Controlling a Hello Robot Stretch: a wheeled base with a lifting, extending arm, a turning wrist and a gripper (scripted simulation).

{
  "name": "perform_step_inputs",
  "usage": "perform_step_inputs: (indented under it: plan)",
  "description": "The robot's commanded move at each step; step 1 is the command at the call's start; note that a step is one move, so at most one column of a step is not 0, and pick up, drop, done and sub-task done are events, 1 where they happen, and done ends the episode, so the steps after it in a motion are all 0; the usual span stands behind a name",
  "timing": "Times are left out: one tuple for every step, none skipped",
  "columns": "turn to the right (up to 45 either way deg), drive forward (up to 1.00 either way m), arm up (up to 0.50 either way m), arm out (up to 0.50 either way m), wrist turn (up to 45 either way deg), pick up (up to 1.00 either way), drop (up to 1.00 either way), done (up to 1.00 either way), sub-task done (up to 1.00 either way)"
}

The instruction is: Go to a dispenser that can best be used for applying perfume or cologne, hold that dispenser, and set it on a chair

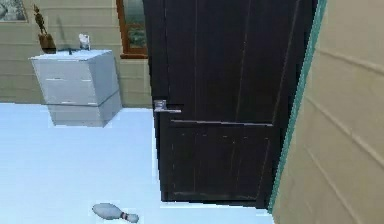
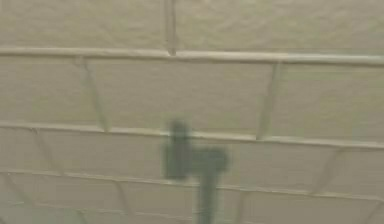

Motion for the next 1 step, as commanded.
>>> perform_step_inputs:
  plan:
    - [0.0, 0.3, 0.0, 0.0, 0.0, 0.0, 0.0, 0.0, 0.0]
